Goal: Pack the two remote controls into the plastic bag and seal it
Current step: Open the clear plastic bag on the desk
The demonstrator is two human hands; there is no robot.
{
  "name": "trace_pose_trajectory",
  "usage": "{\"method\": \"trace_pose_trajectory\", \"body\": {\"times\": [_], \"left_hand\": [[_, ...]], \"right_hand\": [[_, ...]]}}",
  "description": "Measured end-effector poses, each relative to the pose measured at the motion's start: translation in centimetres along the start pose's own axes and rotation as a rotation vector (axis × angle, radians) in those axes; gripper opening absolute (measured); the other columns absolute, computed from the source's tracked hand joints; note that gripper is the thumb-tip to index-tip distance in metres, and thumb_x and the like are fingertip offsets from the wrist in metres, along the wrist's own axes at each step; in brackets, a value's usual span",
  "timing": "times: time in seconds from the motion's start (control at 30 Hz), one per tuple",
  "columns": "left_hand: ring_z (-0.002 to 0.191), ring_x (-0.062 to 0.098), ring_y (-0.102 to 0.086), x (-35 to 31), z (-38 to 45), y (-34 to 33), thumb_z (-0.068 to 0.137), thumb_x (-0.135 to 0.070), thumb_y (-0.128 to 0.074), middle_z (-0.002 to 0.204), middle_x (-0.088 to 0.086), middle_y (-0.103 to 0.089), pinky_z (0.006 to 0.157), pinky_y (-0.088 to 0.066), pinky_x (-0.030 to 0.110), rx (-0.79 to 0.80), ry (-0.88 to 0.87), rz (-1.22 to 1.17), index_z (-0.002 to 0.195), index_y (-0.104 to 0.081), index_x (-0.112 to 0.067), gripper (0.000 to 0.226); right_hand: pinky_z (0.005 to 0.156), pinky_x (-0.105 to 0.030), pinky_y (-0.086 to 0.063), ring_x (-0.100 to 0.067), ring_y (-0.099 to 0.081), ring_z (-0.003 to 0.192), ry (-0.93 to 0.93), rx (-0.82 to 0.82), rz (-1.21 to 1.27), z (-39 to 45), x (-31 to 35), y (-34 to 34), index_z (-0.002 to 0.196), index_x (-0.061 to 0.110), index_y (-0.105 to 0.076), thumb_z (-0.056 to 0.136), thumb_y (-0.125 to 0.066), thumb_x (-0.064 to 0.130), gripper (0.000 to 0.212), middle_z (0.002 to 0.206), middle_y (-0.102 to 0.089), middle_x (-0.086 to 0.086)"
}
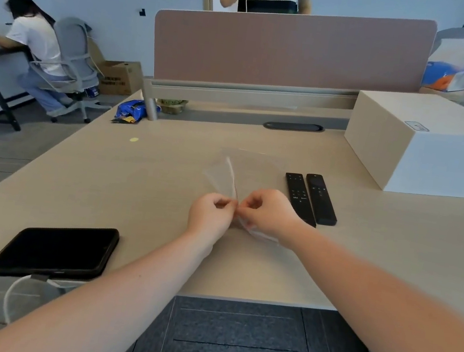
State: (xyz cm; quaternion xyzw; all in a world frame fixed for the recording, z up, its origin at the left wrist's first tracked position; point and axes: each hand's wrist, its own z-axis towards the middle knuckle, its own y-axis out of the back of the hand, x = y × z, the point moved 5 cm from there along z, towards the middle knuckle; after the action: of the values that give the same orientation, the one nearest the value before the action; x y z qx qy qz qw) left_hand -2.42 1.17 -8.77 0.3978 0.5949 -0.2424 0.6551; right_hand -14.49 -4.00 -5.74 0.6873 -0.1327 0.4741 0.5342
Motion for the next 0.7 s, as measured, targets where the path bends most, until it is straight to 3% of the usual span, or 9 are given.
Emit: {"method": "trace_pose_trajectory", "body": {"times": [0.13,0.27,0.33,0.4,0.5,0.57,0.7], "left_hand": [[0.072,0.029,-0.068,0.2,0.4,0.1,0.08,-0.014,-0.064,0.062,0.005,-0.068,0.082,-0.056,0.051,0.014,-0.002,0.052,0.052,-0.068,-0.02,0.029],[0.071,0.023,-0.064,-0.7,0.2,-0.1,0.082,-0.015,-0.064,0.068,0.003,-0.068,0.078,-0.055,0.042,0.048,-0.108,0.192,0.062,-0.067,-0.022,0.022],[0.074,0.026,-0.066,-1.0,0.3,-0.1,0.083,-0.018,-0.063,0.073,0.007,-0.071,0.076,-0.053,0.04,0.065,-0.155,0.269,0.068,-0.069,-0.018,0.015],[0.075,0.03,-0.066,-1.1,0.4,-0.1,0.083,-0.018,-0.062,0.073,0.012,-0.072,0.074,-0.053,0.042,0.09,-0.183,0.337,0.069,-0.068,-0.012,0.016],[0.065,0.028,-0.056,-1.2,0.2,-0.4,0.085,-0.016,-0.058,0.067,0.013,-0.065,0.068,-0.049,0.043,0.135,-0.196,0.406,0.067,-0.062,-0.007,0.02],[0.062,0.023,-0.046,-1.5,-0.1,-0.8,0.086,-0.014,-0.055,0.06,0.004,-0.054,0.061,-0.041,0.036,0.166,-0.196,0.45,0.065,-0.055,-0.01,0.021],[0.062,0.022,-0.038,-2.5,-0.2,-1.7,0.082,-0.004,-0.048,0.059,0.002,-0.044,0.055,-0.03,0.031,0.211,-0.22,0.487,0.067,-0.05,-0.011,0.017]], "right_hand": [[0.057,-0.021,-0.051,-0.017,-0.06,0.055,-0.058,0.0,0.109,0.1,-0.9,0.1,0.072,0.013,-0.058,0.084,-0.066,0.015,0.015,0.063,-0.065,-0.009],[0.054,-0.019,-0.054,-0.014,-0.064,0.052,-0.066,0.033,0.176,0.1,-1.0,-0.2,0.081,0.011,-0.059,0.088,-0.06,0.012,0.007,0.069,-0.065,-0.007],[0.05,-0.016,-0.051,-0.009,-0.06,0.048,-0.026,0.037,0.115,0.1,-0.8,-0.3,0.084,0.009,-0.064,0.089,-0.057,0.012,0.008,0.07,-0.065,-0.007],[0.059,-0.022,-0.049,-0.016,-0.058,0.057,0.031,0.017,-0.034,0.1,-0.5,-0.1,0.084,0.006,-0.067,0.088,-0.057,0.015,0.014,0.07,-0.064,-0.006],[0.061,-0.026,-0.042,-0.022,-0.055,0.069,0.083,-0.014,-0.19,0.0,-0.2,0.1,0.079,0.007,-0.065,0.085,-0.054,0.016,0.015,0.072,-0.061,-0.005],[0.06,-0.026,-0.041,-0.025,-0.055,0.072,0.084,-0.027,-0.226,0.0,-0.2,0.0,0.073,0.01,-0.06,0.083,-0.053,0.016,0.014,0.071,-0.06,-0.005],[0.048,-0.022,-0.035,-0.019,-0.047,0.061,0.011,-0.087,-0.118,0.0,-0.6,0.2,0.058,0.016,-0.047,0.081,-0.058,0.019,0.026,0.056,-0.05,0.002]]}}
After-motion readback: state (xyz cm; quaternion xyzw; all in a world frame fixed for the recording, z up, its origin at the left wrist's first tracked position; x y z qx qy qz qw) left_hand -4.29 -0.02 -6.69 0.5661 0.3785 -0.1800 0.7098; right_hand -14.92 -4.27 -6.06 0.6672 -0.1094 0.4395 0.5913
